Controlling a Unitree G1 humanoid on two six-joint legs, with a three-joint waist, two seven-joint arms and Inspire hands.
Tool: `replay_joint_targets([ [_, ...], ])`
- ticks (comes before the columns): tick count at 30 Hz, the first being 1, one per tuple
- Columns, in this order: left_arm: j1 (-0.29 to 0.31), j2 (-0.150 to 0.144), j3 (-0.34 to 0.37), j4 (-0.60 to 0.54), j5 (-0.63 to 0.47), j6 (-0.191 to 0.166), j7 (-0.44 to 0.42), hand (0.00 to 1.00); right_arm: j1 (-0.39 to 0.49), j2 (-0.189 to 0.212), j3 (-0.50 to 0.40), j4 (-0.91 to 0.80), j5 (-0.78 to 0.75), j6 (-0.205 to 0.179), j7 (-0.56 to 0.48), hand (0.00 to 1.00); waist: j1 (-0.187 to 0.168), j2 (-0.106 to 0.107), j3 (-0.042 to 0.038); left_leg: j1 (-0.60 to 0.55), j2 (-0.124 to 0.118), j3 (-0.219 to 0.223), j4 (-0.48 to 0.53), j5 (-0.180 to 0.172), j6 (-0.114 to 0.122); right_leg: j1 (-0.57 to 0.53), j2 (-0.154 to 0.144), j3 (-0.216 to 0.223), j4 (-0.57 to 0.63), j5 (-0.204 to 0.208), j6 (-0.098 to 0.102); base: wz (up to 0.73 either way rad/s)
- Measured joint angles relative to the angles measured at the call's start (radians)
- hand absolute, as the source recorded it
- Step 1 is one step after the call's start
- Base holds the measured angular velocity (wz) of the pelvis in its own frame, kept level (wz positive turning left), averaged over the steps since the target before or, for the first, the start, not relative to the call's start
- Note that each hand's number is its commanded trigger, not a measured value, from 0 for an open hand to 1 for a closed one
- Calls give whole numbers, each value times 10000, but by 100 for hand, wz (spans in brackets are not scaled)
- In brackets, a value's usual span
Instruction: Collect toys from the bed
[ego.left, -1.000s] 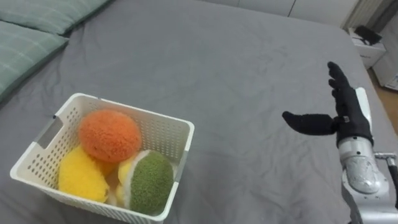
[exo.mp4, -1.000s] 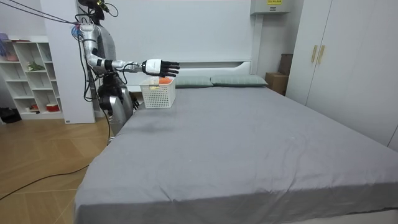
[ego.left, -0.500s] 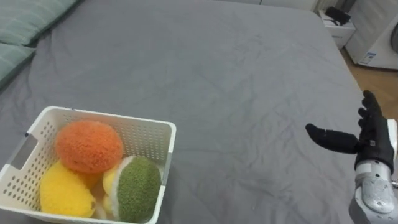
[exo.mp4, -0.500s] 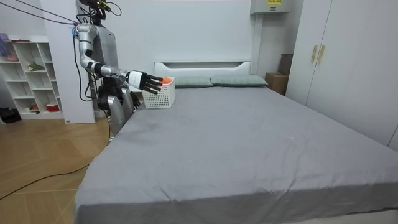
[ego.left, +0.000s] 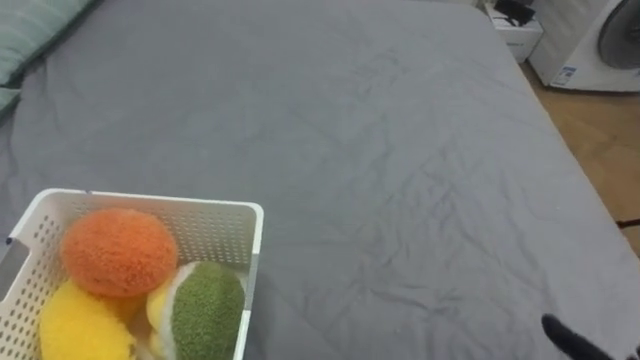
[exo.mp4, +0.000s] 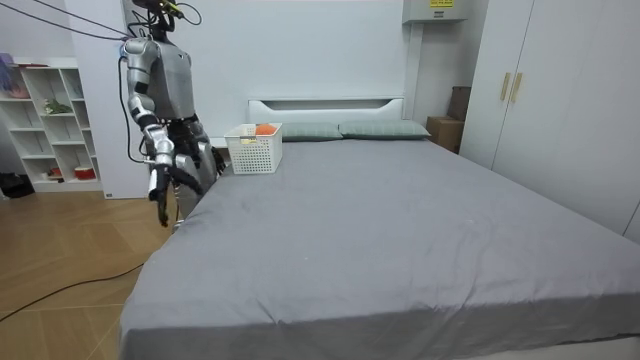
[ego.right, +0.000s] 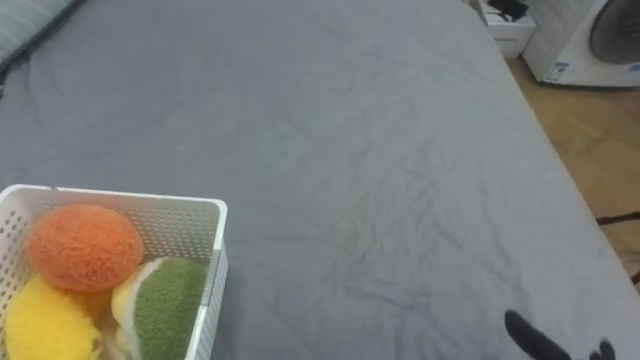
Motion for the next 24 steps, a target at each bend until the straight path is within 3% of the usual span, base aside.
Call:
replay_joint_targets([
  [3, 38, -22, 54, 97, 5, -17, 0, 0, 223, 211, -66, 1785, -2, -35, -37, 0, -43, 57, 31, 77, 5, -16, 5, -53, -5, 133, 2, -19, 12, -60, 4, 0],
  [6, 167, -83, 157, 140, -3, -11, -2, 0, 395, 325, -402, 2773, 187, -35, -67, 0, -207, 131, 3, 92, -14, -52, 60, -128, 12, 141, -32, -82, 104, -161, 28, 0],
  [8, 187, -84, 171, 140, 0, 1, -3, 0, 646, 372, -481, 3037, 601, -12, -117, 0, -215, 157, -24, 109, -20, -54, 58, -129, 13, 149, -36, -66, 106, -173, 35, 2],
  [10, 217, -85, 292, 154, 5, 1, -7, 0, 838, 429, -589, 3128, 874, 157, -200, 0, -216, 226, 16, 125, -19, -53, 58, -128, 13, 136, -31, -7, 124, -178, 30, 0],
  [12, 196, -69, 337, 254, 19, 9, -42, 0, 835, 430, -789, 3326, 867, 223, -144, 0, -232, 165, -7, 178, -26, -74, 54, -128, 13, 137, -35, -26, 152, -211, 35, 3],
  [15, 192, -79, 519, 251, 14, 19, -247, 0, 764, 424, -751, 4017, 682, 586, 545, 0, -261, 84, -2, 161, -36, -164, 30, -130, 12, 153, -57, -142, 122, -260, 39, 8],
  [19, 204, -46, 536, 249, 14, 138, -398, 0, 558, 425, 232, 4503, 163, 1179, 1849, 0, -142, 25, -3, 164, -36, -167, 54, -131, 10, 155, -50, -150, 120, -256, 34, 0],
  [24, 105, -45, 526, 250, 12, 294, -386, 0, 301, 504, 808, 4547, -140, 1658, 2833, 0, -129, 27, 0, 156, -46, -296, 49, -133, 8, 271, -49, -202, 93, -250, 33, 6],
])
